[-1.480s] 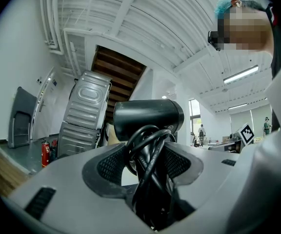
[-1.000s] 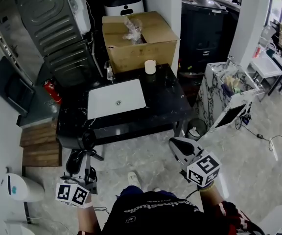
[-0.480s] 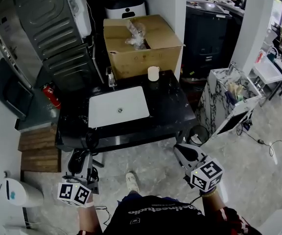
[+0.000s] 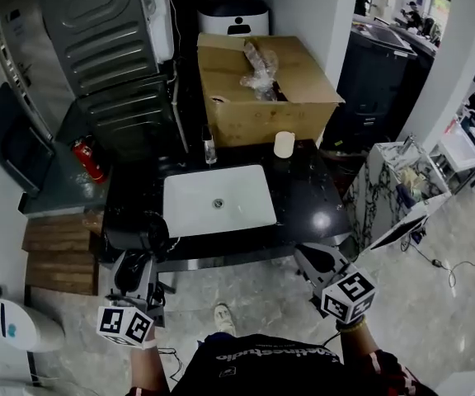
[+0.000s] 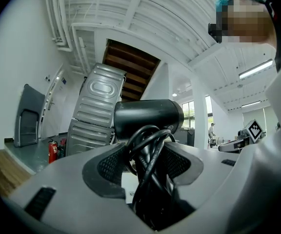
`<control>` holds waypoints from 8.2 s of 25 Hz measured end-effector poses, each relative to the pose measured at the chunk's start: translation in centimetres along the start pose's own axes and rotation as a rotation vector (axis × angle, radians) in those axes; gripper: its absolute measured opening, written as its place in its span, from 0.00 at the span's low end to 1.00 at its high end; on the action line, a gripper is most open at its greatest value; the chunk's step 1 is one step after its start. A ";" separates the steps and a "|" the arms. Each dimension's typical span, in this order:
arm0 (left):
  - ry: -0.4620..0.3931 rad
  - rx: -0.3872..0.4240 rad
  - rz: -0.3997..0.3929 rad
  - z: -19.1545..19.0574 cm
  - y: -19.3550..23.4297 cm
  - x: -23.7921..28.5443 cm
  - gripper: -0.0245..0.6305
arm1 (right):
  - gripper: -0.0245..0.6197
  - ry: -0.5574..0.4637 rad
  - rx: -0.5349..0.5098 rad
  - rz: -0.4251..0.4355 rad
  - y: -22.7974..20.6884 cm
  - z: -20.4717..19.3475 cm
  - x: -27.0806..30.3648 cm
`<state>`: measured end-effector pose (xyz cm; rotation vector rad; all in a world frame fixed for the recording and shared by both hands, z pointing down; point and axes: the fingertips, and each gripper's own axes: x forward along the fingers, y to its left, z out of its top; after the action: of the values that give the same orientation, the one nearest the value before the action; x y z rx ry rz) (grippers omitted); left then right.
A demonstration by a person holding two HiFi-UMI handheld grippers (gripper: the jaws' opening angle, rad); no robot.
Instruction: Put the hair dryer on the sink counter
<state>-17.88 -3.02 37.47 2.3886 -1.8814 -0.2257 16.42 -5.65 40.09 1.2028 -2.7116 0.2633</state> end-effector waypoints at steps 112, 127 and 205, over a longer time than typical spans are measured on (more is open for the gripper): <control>1.109 0.253 -0.394 -29.9 11.3 11.1 0.49 | 0.10 0.139 -0.073 0.178 -0.4 -0.1 22.3; 1.069 0.255 -0.356 -27.7 12.7 11.3 0.49 | 0.10 0.139 -0.071 0.174 -0.8 -0.3 22.3; 0.031 0.019 -0.380 0.0 0.1 24.7 0.06 | 0.10 -0.180 -0.057 0.076 -4.3 12.5 23.9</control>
<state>-12.29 -26.99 36.02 2.7264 -1.4070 -0.1954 2.83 -28.46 33.64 1.1613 -2.9011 0.0903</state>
